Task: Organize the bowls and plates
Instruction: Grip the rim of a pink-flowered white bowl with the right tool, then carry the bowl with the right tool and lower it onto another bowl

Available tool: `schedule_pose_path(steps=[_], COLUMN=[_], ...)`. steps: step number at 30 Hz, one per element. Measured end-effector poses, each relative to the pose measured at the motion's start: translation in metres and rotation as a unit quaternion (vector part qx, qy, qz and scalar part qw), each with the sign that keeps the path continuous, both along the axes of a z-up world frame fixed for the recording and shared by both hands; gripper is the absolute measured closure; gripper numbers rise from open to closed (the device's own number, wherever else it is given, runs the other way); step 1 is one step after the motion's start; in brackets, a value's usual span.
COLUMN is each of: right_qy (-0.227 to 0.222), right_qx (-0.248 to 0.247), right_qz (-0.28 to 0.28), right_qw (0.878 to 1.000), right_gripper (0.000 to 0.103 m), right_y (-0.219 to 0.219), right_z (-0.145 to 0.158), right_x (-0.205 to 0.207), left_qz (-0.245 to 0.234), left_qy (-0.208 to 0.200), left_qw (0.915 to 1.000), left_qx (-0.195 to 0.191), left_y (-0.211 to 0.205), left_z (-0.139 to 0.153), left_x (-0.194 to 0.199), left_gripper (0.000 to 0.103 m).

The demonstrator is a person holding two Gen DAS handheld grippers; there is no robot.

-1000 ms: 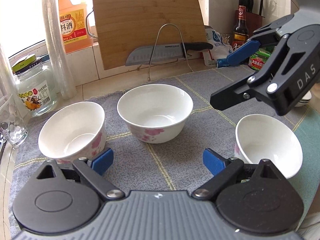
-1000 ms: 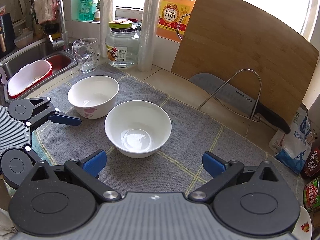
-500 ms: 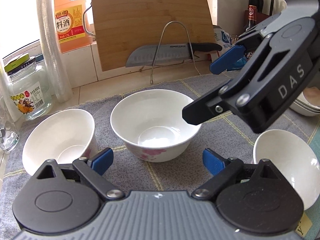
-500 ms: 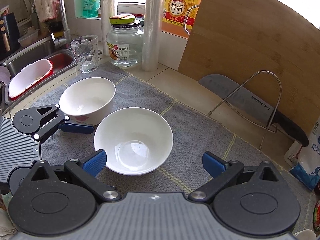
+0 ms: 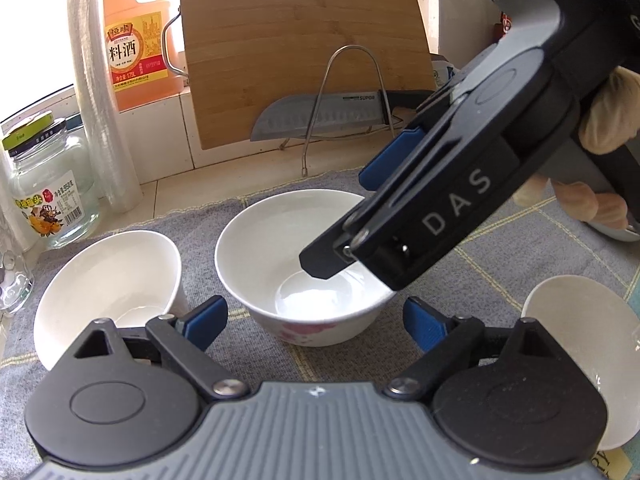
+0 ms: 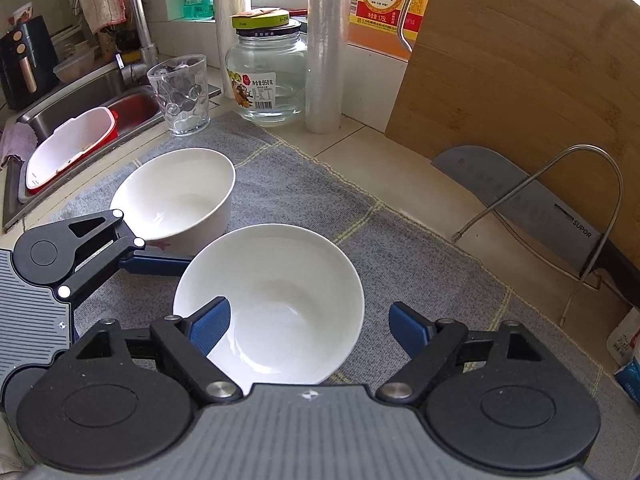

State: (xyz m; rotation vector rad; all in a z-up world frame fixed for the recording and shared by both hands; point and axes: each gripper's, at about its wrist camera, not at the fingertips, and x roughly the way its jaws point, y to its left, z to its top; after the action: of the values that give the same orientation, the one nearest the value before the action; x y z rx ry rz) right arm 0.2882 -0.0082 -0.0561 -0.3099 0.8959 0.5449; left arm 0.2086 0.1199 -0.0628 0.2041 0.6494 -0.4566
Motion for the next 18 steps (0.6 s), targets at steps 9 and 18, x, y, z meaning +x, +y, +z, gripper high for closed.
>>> schedule_pose_path(steps=[9, 18], right_qy=[0.018, 0.028], right_qx=[0.002, 0.008], right_qz=[0.005, 0.017], right_qw=[1.000, 0.999], right_gripper=[0.026, 0.033], right_y=[0.002, 0.006], right_z=[-0.012, -0.014], right_x=[0.017, 0.020], left_qz=[0.005, 0.000], left_qy=[-0.004, -0.010], left_qw=[1.0000, 1.0000], left_qx=[-0.003, 0.002], left_y=[0.001, 0.000], left_z=[0.001, 0.001], left_x=[0.003, 0.002], left_gripper=[0.016, 0.018])
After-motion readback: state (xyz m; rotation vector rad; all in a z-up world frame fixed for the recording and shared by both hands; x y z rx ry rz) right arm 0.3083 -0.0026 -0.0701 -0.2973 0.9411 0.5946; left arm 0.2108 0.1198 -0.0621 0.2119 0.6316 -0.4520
